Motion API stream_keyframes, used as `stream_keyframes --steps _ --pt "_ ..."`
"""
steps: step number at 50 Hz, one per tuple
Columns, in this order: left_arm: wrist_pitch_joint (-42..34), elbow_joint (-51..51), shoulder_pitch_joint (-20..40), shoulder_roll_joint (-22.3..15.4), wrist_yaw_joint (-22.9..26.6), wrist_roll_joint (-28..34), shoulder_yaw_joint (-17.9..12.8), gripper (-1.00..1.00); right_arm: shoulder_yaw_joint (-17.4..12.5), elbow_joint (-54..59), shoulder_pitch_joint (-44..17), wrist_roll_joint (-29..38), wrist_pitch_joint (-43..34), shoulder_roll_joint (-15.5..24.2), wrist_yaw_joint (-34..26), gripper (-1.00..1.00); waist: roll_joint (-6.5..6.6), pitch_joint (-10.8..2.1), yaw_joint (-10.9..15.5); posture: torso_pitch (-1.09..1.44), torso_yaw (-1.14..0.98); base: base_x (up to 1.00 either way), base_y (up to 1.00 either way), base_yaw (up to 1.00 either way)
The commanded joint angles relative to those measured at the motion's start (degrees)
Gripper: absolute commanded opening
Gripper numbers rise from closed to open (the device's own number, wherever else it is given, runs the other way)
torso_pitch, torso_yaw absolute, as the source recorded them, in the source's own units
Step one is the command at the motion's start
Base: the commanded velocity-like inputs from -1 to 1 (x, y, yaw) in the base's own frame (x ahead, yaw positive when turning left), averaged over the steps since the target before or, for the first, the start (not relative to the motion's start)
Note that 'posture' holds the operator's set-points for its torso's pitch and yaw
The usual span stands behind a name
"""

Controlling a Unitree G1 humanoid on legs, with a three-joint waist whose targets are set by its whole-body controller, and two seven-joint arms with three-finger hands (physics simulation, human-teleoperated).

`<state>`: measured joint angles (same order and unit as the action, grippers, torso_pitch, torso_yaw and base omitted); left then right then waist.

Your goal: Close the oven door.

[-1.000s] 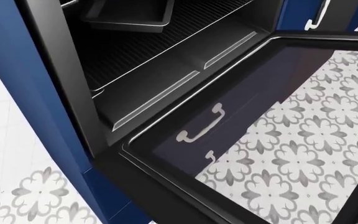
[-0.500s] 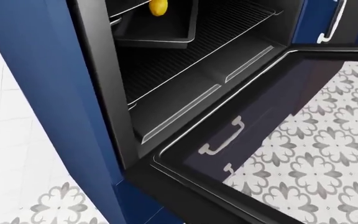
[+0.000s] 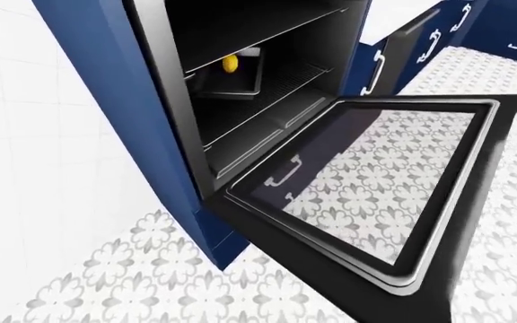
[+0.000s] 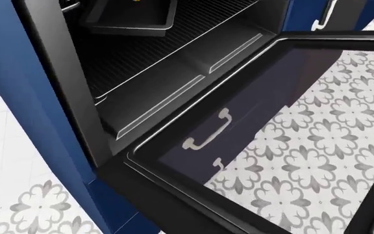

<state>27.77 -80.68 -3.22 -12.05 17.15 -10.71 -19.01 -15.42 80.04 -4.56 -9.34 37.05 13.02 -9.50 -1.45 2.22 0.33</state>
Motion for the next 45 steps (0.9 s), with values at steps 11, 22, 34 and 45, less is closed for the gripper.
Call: stream_keyframes --steps 11,22,34,45 --pt "3.6 0.83 -0.18 -0.92 -0.44 0.79 -0.1 1.0 -4.33 -1.74 -3.7 -10.35 1.77 -0.02 -10.2 1.0 0.77 -1.69 -0.83 0.0 0.0 0.0 0.0 0.0" --pt "5.41 0.82 -0.61 -0.74 -0.15 0.91 0.67 1.0 -4.65 -1.96 -6.69 -17.85 5.42 1.02 -16.3 1.0 0.64 -2.17 -0.79 0.0 0.0 0.0 0.0 0.0" --pt "4.76 0.8 -0.67 -0.82 -0.2 1.53 0.79 1.0 -2.89 -10.86 -8.2 -31.74 -4.7 1.6 -29.21 1.0 0.76 -2.03 -0.89 0.0 0.0 0.0 0.0 0.0" --pt "4.49 0.83 -0.39 -0.73 0.91 0.95 0.58 1.0 -0.16 -39.63 0.78 -29.07 -16.39 -0.21 -21.01 1.0 1.06 -1.85 -0.48 0.0 0.0 0.0 0.0 0.0"
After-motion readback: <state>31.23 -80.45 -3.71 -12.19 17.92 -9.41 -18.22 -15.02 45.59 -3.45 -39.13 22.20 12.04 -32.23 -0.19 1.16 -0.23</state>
